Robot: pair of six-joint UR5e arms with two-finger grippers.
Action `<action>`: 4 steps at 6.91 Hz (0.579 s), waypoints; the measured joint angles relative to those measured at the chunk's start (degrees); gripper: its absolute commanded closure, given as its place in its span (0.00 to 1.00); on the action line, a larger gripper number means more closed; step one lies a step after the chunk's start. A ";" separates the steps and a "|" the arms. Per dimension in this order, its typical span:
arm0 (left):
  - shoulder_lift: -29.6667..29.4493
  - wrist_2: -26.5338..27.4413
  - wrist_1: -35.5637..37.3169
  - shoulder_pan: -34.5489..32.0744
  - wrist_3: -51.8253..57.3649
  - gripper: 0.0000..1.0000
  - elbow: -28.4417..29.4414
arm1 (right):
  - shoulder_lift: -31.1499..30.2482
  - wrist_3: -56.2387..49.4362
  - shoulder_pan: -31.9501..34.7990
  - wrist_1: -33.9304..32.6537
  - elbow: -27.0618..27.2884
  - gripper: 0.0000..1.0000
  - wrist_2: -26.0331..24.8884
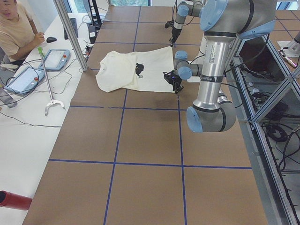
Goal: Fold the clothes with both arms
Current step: 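Grasp both hem corners nearest the robot with both grippers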
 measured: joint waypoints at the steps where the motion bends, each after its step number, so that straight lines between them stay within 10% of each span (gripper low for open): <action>1: 0.12 0.05 -0.95 0.02 0.03 0.69 0.04 | 0.03 0.00 0.00 -0.22 0.06 1.00 -0.04; 3: 0.36 0.18 -2.09 0.03 0.11 0.75 0.46 | 0.04 0.00 0.00 -0.35 0.39 1.00 -0.07; 4: 0.35 0.27 -2.25 0.05 0.15 1.00 0.68 | 0.02 0.00 0.00 -0.36 0.51 1.00 -0.07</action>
